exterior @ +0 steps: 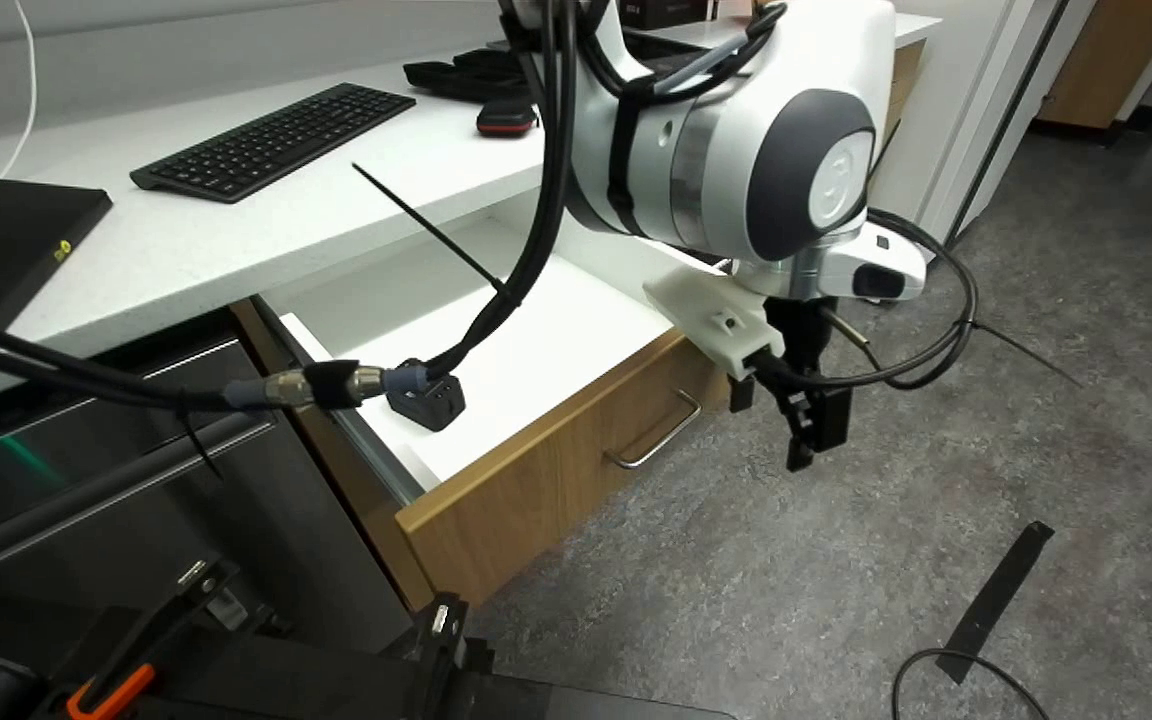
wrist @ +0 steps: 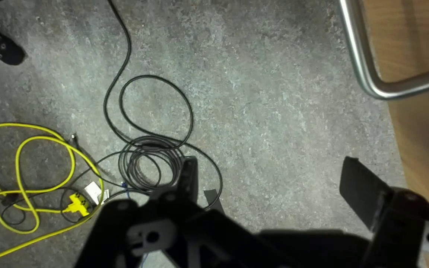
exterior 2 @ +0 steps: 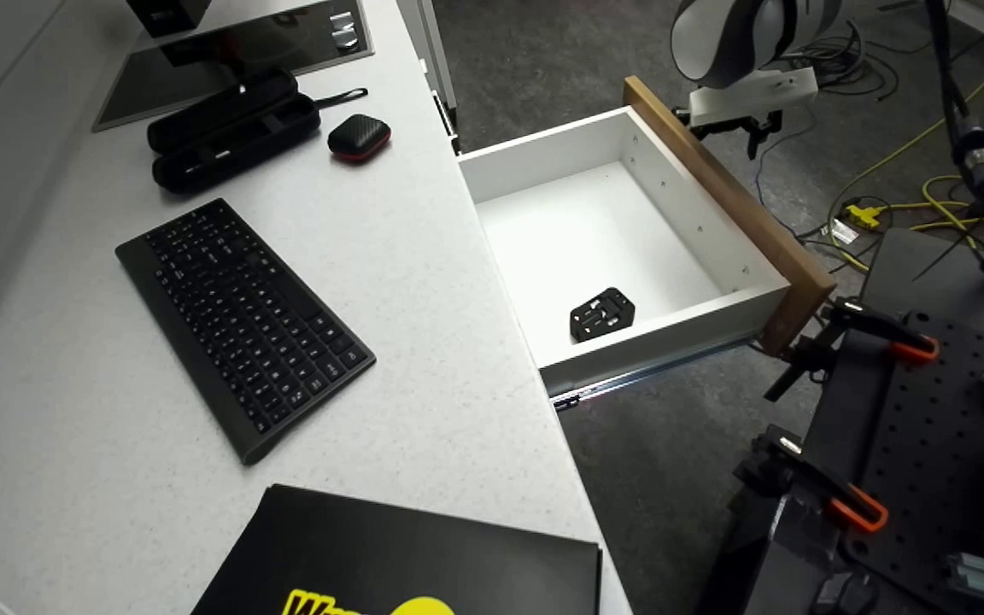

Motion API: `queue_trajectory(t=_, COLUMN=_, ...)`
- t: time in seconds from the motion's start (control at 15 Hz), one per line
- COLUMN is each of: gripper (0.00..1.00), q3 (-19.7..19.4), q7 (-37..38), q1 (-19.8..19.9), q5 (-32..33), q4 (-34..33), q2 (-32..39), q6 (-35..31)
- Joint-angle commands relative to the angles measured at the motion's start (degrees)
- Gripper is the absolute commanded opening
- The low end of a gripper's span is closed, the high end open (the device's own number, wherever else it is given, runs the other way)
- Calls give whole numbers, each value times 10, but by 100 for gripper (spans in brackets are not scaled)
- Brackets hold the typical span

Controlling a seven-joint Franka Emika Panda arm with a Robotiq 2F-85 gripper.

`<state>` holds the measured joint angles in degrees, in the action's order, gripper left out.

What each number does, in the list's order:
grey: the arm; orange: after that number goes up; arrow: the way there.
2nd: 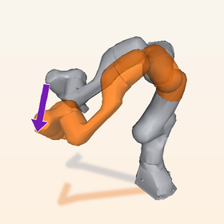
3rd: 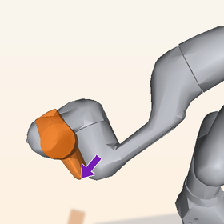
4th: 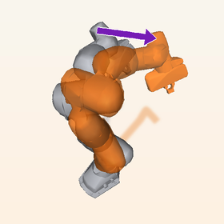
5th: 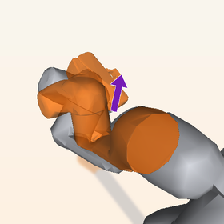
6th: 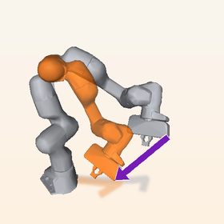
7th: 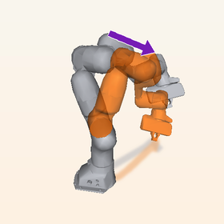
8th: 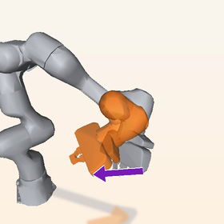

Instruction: Close the open drawer

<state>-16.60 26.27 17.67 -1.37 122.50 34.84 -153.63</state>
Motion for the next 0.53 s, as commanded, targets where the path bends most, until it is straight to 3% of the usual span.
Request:
queue_trajectory(t=0.0, gripper=100, q3=53, q7=-65, q1=4, q5=-73, q4=-21, q2=-20, q6=51)
queue_trajectory(t=0.2, gripper=100, q3=92, q7=-106, q1=-13, q5=-95, q4=-38, q2=-21, q6=111)
queue_trajectory(t=0.47, gripper=100, q3=126, q7=-102, q1=-49, q5=-100, q4=-111, q2=24, q6=204)
